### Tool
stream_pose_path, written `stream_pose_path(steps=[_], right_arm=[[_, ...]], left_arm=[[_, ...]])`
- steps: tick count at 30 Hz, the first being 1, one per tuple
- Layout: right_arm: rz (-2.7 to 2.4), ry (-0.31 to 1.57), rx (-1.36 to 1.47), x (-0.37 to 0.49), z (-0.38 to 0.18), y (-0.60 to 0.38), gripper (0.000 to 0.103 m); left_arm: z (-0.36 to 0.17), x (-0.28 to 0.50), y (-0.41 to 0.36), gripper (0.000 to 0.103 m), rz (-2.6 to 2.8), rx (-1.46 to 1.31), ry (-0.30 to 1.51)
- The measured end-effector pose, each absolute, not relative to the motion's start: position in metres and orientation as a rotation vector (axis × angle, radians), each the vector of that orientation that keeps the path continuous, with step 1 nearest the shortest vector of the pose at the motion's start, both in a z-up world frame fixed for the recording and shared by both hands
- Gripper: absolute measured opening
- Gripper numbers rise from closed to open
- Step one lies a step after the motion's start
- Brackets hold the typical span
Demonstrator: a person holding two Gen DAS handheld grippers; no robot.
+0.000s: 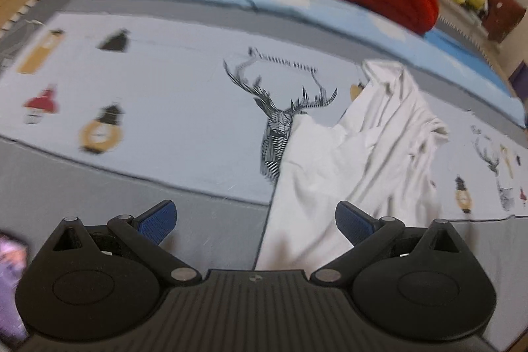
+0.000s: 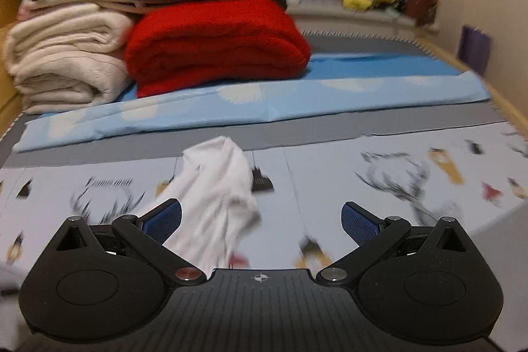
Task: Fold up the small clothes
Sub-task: 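Grasp the white shirt's shoulder with the left gripper while the right gripper grasps the other shoulder, then lift the shirt with both grippers, shake it out, and lay it flat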
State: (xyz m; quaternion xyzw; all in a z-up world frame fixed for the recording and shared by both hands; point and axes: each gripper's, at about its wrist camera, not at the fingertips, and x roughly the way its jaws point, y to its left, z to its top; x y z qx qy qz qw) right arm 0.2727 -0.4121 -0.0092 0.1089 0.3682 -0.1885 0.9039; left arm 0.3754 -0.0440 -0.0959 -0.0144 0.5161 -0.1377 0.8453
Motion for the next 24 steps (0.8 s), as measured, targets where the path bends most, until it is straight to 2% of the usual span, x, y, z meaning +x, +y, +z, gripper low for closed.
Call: stream_pose_path(steps=[3,5,6,9,11,12,13,14,15,19,24], right_arm=[[-0.385,0.834,0.263,0.350,-0.054,-0.434,0.102],[-0.411,0.874,0.281,0.392,-0.087,-0.442,0.102],[-0.416,0.895,0.291,0.410,-0.102,-0.445,0.102],[-0.456,0.953,0.281,0.455,-0.142,-0.449,0.101],[-0.498,1.000,0.253,0.470,-0.163,-0.449,0.094],[-0.511,1.027,0.239,0.474,-0.172,-0.448,0.073],[-0.493,1.057,0.254,0.474,-0.178,-0.450,0.033],[-0.448,1.035,0.315,0.468,-0.177,-0.452,0.021],[-0.435,0.977,0.351,0.458,-0.168,-0.453,0.017],[-0.344,0.832,0.267,0.402,-0.102,-0.447,0.014],[-0.203,0.642,0.279,0.272,0.023,-0.440,0.014]], left_arm=[[-0.135,0.405,-0.066,0.099,-0.281,-0.008,1.157],[-0.153,0.416,-0.075,0.082,-0.283,-0.003,1.187],[-0.159,0.421,-0.079,0.078,-0.286,-0.005,1.199],[-0.171,0.430,-0.088,0.076,-0.315,-0.027,1.204],[-0.179,0.436,-0.095,0.076,-0.331,-0.022,1.214],[-0.184,0.439,-0.099,0.074,-0.335,-0.014,1.220],[-0.185,0.439,-0.102,0.058,-0.332,-0.004,1.214],[-0.185,0.439,-0.104,0.026,-0.337,0.015,1.196],[-0.182,0.438,-0.105,0.015,-0.366,0.007,1.189],[-0.153,0.422,-0.096,0.011,-0.334,0.013,1.093],[-0.068,0.367,-0.053,0.011,-0.289,0.027,0.889]])
